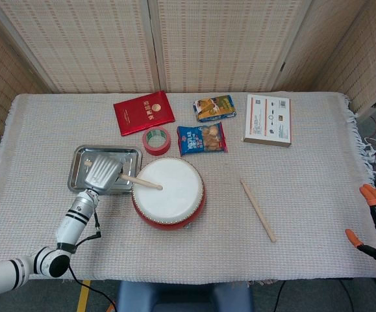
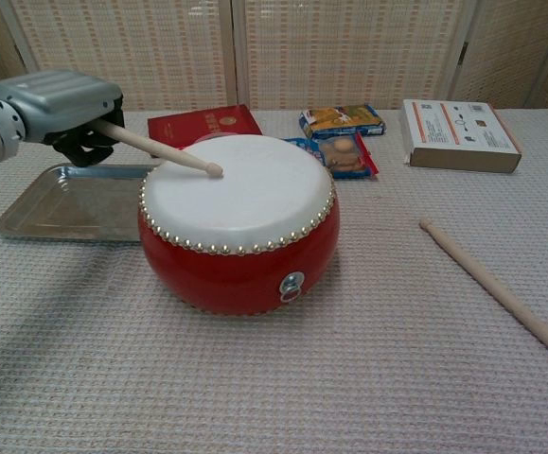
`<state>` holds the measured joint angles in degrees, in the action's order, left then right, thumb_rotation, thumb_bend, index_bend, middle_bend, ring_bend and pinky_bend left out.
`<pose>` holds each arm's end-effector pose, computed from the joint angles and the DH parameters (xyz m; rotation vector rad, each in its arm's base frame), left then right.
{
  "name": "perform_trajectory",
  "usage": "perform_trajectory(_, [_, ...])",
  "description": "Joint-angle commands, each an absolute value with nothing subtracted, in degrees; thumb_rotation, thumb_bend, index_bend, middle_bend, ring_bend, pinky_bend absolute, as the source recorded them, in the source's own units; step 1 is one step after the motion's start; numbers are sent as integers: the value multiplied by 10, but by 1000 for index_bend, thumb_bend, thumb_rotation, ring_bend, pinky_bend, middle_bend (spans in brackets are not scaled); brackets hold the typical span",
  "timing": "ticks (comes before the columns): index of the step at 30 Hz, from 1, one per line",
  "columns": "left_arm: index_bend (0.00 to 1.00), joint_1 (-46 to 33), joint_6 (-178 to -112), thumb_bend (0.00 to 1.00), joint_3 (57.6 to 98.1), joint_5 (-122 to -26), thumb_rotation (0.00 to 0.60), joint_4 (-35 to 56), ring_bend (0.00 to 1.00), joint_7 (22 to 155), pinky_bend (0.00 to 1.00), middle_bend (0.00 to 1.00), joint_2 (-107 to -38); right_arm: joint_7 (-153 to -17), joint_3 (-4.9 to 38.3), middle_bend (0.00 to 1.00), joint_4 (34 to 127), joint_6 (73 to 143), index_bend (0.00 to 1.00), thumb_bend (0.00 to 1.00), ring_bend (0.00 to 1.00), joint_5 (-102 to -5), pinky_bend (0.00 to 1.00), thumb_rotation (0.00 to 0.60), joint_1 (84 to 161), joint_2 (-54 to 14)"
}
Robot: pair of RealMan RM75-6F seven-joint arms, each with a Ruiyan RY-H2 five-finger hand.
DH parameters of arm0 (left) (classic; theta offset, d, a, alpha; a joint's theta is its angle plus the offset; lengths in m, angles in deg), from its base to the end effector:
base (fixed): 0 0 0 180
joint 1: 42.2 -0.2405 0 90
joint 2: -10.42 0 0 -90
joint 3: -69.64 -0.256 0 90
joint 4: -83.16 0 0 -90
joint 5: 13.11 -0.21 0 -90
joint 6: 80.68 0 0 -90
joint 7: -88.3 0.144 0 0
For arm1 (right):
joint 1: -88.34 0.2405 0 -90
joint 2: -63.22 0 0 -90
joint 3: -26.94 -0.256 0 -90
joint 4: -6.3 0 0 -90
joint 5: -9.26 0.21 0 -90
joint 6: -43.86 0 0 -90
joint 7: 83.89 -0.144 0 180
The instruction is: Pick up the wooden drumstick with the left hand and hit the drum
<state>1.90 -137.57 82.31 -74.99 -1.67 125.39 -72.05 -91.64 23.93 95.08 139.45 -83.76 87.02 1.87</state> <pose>-0.1495 0.3756 0.0349 -1.8331 -0.5529 -0.7405 -0.3154 -0.1460 0.1964 1.3315 -0.8007 1.0275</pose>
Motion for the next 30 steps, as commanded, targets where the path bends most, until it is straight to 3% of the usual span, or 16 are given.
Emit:
perform_trajectory(1, [1000, 35, -1369, 743, 818, -701, 600, -24, 1000, 1291, 1000, 1000, -727, -919, 239, 65, 949, 1396, 11, 229, 0, -837, 0, 600, 869, 18])
perform_trajectory(5, [1000, 11, -1393, 742, 879, -659, 600, -75, 1000, 1163, 1000, 1000, -723, -922, 239, 65, 945, 1398, 11, 229, 0, -836, 0, 600, 868, 18])
perform_trajectory(8, [1000, 6, -1377, 740, 898, -640, 600, -89, 1000, 1106, 1000, 1000, -709, -924, 239, 65, 943, 1396, 12, 229, 0, -834, 0, 600, 868, 17])
perform_trajectory(21, [1000, 49, -1387, 741, 809, -665, 600, -6, 1000, 1269, 1000, 1000, -737, -928, 239, 65, 938, 1387, 12, 229, 0, -830, 0, 600, 873, 14])
perform_trajectory(30, [1000, 26, -1396, 741, 879, -639, 600, -77, 1000, 1114, 1000, 1000, -709, -934, 240, 65, 934, 1390, 13, 229, 0, -829, 0, 600, 870, 12])
